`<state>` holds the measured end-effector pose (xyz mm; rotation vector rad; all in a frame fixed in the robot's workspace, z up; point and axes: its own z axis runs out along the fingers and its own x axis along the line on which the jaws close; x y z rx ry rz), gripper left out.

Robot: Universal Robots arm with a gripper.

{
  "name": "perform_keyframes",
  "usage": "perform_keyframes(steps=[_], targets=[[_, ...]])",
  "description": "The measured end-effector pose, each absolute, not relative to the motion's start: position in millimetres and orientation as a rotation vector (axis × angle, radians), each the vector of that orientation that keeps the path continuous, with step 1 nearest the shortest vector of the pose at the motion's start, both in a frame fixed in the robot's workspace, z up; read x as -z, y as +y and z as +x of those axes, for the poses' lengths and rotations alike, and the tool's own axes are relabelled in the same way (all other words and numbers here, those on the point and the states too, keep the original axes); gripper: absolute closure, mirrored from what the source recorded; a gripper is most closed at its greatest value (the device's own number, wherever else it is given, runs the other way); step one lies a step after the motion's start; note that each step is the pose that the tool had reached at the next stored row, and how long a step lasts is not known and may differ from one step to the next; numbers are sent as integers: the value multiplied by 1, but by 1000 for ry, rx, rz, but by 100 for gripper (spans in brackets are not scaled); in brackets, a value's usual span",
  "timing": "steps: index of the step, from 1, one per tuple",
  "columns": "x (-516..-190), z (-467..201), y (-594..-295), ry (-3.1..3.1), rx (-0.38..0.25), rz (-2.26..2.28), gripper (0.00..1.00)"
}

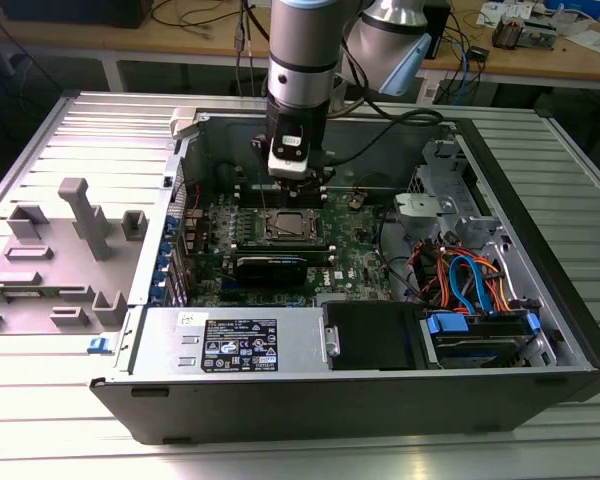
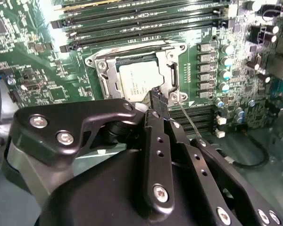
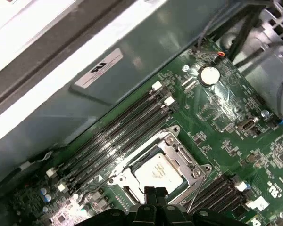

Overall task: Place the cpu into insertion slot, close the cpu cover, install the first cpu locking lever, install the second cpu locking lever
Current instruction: 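Install the first cpu locking lever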

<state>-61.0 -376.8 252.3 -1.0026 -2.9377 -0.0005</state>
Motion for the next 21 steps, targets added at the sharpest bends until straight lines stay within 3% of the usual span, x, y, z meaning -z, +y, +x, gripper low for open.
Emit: perform_keyframes(steps=[21], targets=[[-257, -61, -377, -3033, -6, -662, 89]])
